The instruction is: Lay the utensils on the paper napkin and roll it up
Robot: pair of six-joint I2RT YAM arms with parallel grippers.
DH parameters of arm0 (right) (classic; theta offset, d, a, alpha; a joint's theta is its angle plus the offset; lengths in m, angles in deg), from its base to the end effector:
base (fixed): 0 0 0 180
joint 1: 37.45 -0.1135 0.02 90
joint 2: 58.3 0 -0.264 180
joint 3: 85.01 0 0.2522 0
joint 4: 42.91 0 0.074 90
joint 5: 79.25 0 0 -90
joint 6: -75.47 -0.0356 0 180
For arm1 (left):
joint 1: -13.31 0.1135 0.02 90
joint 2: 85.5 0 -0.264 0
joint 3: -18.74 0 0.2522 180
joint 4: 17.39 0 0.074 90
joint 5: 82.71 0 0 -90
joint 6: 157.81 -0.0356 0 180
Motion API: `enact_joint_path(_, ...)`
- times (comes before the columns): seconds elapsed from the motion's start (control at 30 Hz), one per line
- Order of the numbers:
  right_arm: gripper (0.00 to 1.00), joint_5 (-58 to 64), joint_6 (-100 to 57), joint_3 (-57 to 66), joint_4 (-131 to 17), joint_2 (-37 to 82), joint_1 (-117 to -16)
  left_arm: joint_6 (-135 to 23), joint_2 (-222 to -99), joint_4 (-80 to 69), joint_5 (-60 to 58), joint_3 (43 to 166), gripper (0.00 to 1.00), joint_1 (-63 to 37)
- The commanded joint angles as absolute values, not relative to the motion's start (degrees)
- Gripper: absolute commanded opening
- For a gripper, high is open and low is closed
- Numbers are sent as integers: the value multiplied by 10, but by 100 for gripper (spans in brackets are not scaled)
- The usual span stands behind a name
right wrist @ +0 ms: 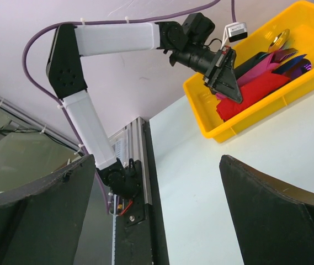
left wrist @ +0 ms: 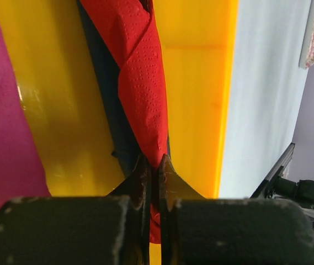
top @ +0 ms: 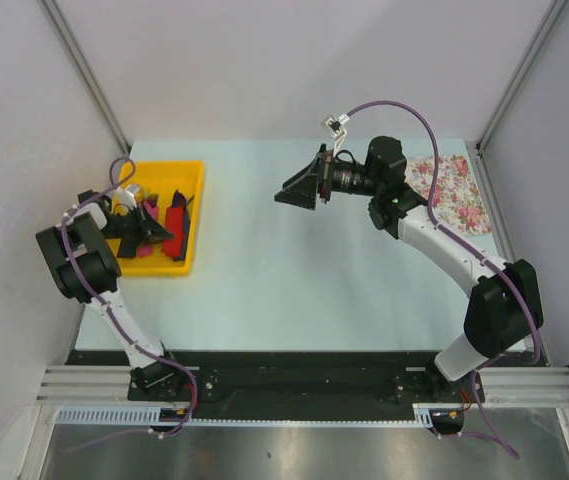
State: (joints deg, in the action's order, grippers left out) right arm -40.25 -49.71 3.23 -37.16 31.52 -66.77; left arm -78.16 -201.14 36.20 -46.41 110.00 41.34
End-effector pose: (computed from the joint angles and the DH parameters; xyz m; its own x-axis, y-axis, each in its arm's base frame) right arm 0.3068 0.2040 0.3776 -0.5151 0.1266 -0.8477 -0.8408 0.1177 0.5284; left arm 0.3522 0.1550 0.1544 -0.8726 -0.3441 -0.3466 0.0273 0.6743 -0.7380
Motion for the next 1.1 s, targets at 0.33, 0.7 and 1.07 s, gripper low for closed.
enact_joint_path(0.33, 100, -424, -480, 35, -377, 308, -662, -780, -2008, 325, -461, 1120, 0, 419)
enact_joint_path(0.7, 100, -434, -484, 27, -369, 304, -658, -784, -1988, 344, -493, 1130, 0, 431)
enact_joint_path(1.07, 100, -441, -502, 25, -347, 311, -655, -797, -1987, 353, -483, 1127, 0, 435)
